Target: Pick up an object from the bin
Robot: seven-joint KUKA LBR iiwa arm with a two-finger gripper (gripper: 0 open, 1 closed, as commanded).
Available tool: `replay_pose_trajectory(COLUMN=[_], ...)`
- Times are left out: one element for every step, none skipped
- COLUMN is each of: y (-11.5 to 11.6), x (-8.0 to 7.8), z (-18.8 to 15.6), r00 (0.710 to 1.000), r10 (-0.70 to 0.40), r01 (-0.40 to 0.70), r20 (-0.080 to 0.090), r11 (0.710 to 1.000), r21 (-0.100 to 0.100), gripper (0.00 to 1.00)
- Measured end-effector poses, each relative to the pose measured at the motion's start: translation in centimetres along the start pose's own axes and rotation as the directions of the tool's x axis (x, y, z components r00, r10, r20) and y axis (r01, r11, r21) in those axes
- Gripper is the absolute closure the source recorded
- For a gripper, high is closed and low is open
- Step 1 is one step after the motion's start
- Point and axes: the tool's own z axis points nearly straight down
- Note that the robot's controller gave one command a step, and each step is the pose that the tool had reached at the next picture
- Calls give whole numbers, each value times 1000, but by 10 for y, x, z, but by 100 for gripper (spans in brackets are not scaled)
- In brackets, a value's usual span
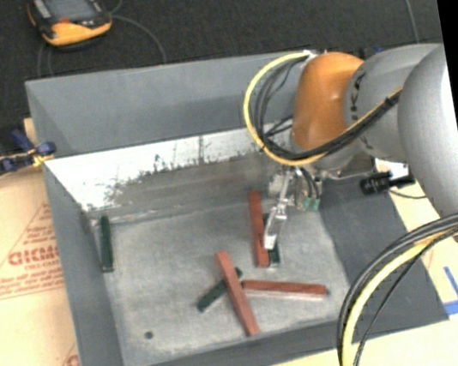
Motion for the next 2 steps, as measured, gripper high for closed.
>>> replay_pose_trajectory(y=[0, 4], x=[0, 8], z=[0, -22], r00=[1000, 1000], r10=[-1, -12], r01=[1, 12], r20=[0, 20], r11=[1000, 1000], r21=[0, -4], gripper=[100, 100])
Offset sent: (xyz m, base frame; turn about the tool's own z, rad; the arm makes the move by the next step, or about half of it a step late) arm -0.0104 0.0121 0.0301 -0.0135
